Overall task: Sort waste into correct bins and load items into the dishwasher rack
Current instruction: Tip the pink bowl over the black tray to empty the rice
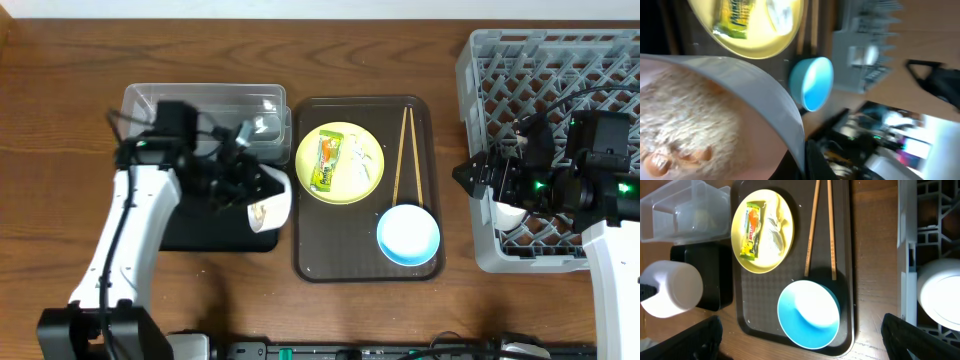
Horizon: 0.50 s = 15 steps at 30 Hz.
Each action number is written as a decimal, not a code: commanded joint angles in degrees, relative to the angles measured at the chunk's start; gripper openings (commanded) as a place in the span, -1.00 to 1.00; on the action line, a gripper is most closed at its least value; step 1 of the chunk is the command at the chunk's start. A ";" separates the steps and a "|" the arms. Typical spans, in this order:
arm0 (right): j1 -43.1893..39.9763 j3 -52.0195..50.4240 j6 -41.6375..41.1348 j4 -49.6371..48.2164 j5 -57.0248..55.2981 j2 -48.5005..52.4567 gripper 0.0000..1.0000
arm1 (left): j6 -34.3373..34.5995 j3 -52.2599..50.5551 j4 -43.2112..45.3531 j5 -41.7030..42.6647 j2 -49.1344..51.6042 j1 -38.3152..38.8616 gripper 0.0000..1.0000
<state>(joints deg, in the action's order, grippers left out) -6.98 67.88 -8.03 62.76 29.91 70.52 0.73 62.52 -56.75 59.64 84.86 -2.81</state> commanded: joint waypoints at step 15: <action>0.31 0.90 0.81 0.26 -0.11 -0.13 0.99 | -14.67 -10.88 8.31 30.42 0.87 -13.64 -0.88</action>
<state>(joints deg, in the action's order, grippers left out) -6.98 67.88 -8.03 62.83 29.78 70.52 -11.51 51.86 -48.84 82.06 85.23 -16.12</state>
